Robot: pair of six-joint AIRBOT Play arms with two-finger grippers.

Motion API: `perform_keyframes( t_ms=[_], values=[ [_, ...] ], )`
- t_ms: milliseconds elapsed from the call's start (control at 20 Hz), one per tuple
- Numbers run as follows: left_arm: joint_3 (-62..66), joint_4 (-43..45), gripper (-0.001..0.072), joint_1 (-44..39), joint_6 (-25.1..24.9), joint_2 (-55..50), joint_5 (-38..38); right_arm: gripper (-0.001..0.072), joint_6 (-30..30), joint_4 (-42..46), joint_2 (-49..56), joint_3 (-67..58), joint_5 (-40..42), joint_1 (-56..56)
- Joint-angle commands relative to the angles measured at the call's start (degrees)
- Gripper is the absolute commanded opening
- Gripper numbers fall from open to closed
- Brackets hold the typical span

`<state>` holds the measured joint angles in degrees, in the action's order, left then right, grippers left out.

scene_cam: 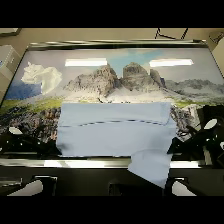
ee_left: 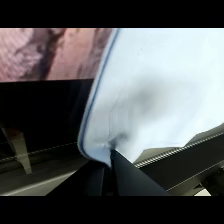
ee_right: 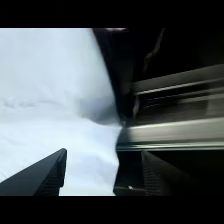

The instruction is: Fold the clothes and pants, and hang the long-sleeved shirts on hangers.

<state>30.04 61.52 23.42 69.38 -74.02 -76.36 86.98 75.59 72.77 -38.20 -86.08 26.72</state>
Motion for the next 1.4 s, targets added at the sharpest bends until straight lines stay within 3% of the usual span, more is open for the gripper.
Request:
perform_keyframes(
  t_ms=[0,100,150,200,250,300,400,550,750,1100,1350],
  values=[
    [0.0,-0.1,0.0026,0.0,0.0,0.4,0.8,0.0566,-1.1,-2.9,0.0,7.0,3.8,0.0],
    [0.0,-0.1,0.0026,0.0,0.0,0.7,0.8,0.0544,-1.4,-3.6,0.0,9.3,5.3,-0.1],
    [0.0,-0.1,0.0026,0.0,0.0,0.8,0.8,0.0484,-2.0,-4.6,0.0,10.0,5.9,-0.2],
    [0.0,-0.1,0.0026,0.0,0.0,0.9,0.8,0.0339,-2.1,-5.7,0.0,10.5,6.5,-0.1],
    [0.0,-0.1,0.0026,0.0,0.0,1.1,0.7,0.0135,-2.5,-6.6,0.0,10.4,6.3,-0.1],
    [0.1,-0.1,0.0027,0.0,0.0,1.4,0.5,0.005,-3.2,-7.6,0.0,10.0,5.5,-0.1],
    [1.7,-0.2,0.0026,0.5,-0.5,2.3,-1.1,0.0049,-5.6,-9.5,0.0,6.9,2.4,-0.1],
    [8.9,-3.1,0.0026,0.8,-0.3,3.7,-4.7,0.0048,-4.3,-11.7,0.0,-3.8,-2.0,-0.2],
    [20.9,-7.1,0.0027,-2.3,3.9,1.5,-0.5,0.0047,0.1,-15.0,1.2,-19.8,3.8,-4.4],
    [46.7,-8.4,0.0028,-6.5,9.7,-20.0,-0.3,0.0048,8.4,-15.6,19.4,-42.1,13.2,-10.9],
    [56.8,-12.5,0.003,-8.2,11.3,-33.7,-1.1,0.005,8.4,-20.7,27.1,-43.2,16.2,-11.0]
  ],
)
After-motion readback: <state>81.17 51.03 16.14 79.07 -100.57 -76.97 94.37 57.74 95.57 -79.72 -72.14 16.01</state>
